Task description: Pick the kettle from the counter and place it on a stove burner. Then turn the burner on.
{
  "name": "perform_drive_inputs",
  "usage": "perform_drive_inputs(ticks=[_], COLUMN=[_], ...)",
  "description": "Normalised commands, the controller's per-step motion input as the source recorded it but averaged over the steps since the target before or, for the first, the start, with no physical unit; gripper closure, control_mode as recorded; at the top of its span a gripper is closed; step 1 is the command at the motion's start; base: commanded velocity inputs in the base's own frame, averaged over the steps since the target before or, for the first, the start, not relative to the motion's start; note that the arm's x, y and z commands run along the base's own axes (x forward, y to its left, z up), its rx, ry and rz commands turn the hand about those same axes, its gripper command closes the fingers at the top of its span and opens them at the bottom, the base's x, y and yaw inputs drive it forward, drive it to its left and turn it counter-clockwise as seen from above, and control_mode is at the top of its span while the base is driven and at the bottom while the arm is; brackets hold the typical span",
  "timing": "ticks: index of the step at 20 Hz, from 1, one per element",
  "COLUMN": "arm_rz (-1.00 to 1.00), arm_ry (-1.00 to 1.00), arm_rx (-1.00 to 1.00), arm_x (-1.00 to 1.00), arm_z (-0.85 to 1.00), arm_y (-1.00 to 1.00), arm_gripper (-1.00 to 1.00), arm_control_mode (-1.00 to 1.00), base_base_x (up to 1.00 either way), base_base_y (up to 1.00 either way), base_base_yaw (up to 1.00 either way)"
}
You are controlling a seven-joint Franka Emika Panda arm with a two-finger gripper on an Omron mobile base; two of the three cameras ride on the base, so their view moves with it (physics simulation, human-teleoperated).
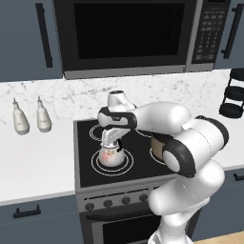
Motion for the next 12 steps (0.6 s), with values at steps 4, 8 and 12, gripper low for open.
perform_drive_inputs(ticks=[4, 8, 12], arm_rz=[0.0, 0.0, -0.01], arm_ry=[0.0, 0.0, -0.02], arm_rx=[0.0, 0.0, 0.0], arm_x=[0.0, -0.01, -0.11], arm_z=[0.0, 0.0, 0.08], arm_y=[0.0, 0.0, -0.01], arm_gripper=[-1.0, -1.0, -1.0], arm_control_mode=[-1.0, -1.0, -1.0], base_base_x=[0.0, 0.0, 0.0], base_base_y=[0.0, 0.0, 0.0], base_base_yaw=[0.0, 0.0, 0.0])
